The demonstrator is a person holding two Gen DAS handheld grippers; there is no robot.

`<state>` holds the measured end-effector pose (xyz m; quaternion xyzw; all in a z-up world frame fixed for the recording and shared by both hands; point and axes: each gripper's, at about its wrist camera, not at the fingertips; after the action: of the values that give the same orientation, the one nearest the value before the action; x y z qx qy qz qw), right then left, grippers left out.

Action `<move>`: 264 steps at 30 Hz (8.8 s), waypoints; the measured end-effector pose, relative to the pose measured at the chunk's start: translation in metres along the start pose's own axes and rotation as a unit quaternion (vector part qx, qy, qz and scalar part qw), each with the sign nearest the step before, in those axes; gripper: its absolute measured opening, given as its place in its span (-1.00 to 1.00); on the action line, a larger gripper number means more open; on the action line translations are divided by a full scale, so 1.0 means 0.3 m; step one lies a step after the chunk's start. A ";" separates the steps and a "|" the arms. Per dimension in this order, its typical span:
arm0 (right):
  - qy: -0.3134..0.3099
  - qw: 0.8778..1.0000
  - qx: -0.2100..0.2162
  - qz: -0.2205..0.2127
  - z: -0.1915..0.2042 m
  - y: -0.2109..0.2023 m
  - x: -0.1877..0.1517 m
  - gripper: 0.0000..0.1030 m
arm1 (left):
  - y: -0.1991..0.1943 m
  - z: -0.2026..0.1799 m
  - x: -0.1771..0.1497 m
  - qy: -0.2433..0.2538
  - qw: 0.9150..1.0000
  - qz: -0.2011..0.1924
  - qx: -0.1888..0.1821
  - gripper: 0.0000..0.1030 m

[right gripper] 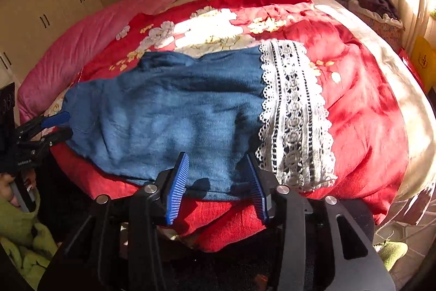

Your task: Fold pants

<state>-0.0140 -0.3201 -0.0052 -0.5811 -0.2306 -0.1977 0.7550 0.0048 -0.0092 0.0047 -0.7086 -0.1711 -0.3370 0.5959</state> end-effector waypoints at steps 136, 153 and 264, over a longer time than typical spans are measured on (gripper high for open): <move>0.067 0.997 0.030 0.026 -0.367 0.071 0.050 -0.64 | 0.301 -0.025 -0.006 0.029 0.995 0.061 0.079 0.37; 0.022 0.996 -0.081 -0.002 -0.292 -0.047 0.018 -0.28 | 0.227 0.091 -0.010 -0.035 0.996 0.039 0.071 0.56; 0.006 0.986 -0.121 -0.113 -0.028 -0.205 0.016 0.91 | 0.056 -0.322 0.166 0.082 0.997 -0.011 -0.001 0.81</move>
<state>-0.0440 -0.3436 0.0442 -0.6374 -0.2649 -0.3119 0.6528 0.0248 -0.1138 0.0325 -0.6774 -0.1292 -0.4004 0.6034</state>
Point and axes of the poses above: each gripper's, at about its wrist camera, not at the fingertips, and y roughly the way its jaws point, z to its left, x to its top
